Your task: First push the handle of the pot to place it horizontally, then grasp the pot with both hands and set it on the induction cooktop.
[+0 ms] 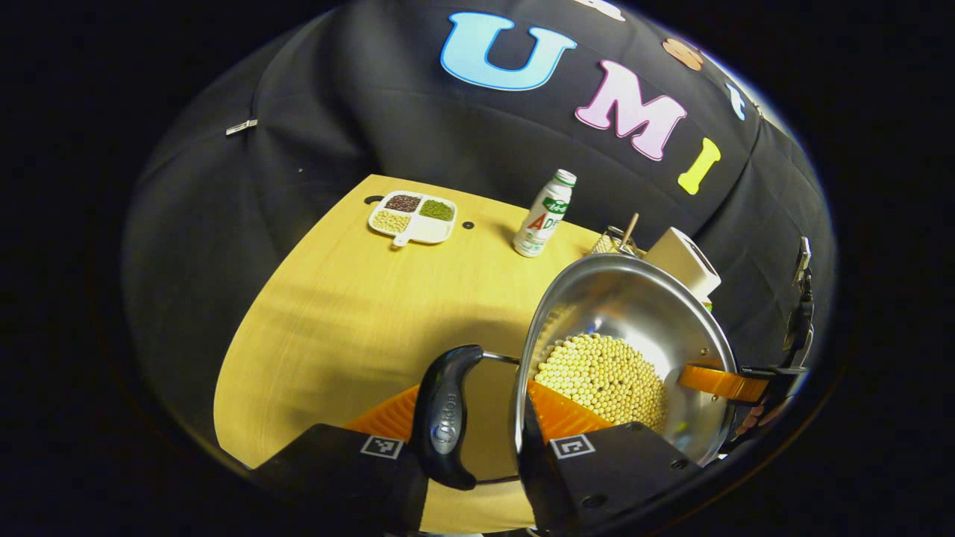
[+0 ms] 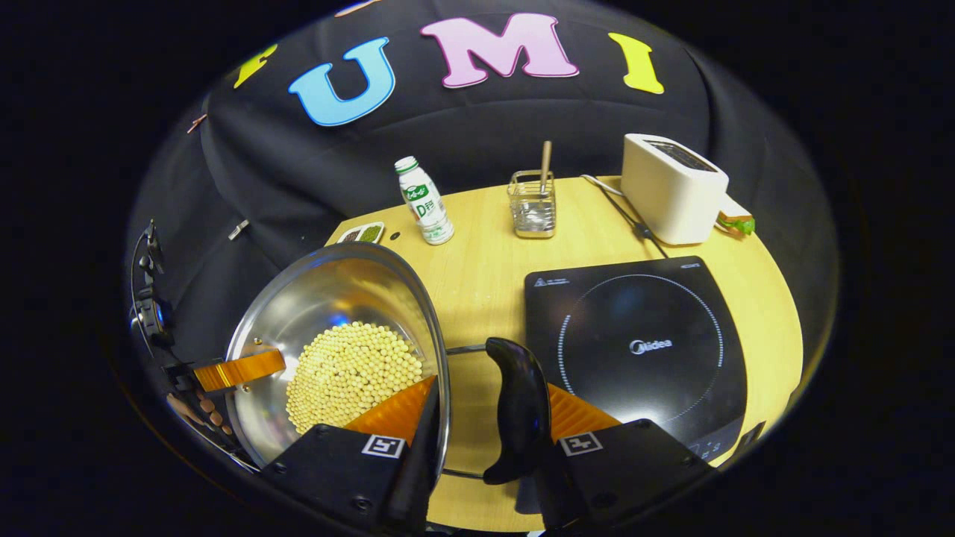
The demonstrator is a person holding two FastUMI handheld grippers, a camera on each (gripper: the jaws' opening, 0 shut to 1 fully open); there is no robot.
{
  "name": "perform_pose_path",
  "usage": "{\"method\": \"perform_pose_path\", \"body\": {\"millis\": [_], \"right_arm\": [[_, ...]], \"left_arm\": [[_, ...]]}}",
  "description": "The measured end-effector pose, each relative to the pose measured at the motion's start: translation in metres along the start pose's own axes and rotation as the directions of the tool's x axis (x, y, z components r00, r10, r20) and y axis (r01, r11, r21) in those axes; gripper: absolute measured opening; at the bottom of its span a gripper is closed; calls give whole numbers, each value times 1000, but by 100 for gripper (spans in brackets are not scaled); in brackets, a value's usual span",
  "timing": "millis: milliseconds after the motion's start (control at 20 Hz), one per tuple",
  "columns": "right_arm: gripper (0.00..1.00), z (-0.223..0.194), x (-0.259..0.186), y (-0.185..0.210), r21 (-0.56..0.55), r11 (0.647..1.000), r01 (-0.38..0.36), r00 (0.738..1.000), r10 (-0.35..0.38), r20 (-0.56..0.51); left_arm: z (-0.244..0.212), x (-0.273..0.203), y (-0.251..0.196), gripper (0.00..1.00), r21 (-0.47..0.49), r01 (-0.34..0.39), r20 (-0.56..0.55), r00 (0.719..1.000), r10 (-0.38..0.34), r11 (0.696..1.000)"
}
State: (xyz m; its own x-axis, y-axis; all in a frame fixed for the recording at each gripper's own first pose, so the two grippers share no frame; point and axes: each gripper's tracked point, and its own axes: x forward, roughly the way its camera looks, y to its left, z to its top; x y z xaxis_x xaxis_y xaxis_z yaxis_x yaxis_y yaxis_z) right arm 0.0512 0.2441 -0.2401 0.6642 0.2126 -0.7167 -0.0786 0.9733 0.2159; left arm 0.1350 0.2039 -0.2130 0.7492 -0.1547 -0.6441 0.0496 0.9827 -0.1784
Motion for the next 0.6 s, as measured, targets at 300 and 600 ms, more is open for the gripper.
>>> {"method": "perform_pose_path", "body": {"millis": [300,600], "right_arm": [[60,14,-28,-46,2,1000,16,1000,-16,10],[60,36,-41,-96,1,1000,26,999,-26,21]], "left_arm": [[-2,2,-56,57,10,24,5,1000,-24,1000],[0,17,-113,57,14,40,7,999,-40,999]]}}
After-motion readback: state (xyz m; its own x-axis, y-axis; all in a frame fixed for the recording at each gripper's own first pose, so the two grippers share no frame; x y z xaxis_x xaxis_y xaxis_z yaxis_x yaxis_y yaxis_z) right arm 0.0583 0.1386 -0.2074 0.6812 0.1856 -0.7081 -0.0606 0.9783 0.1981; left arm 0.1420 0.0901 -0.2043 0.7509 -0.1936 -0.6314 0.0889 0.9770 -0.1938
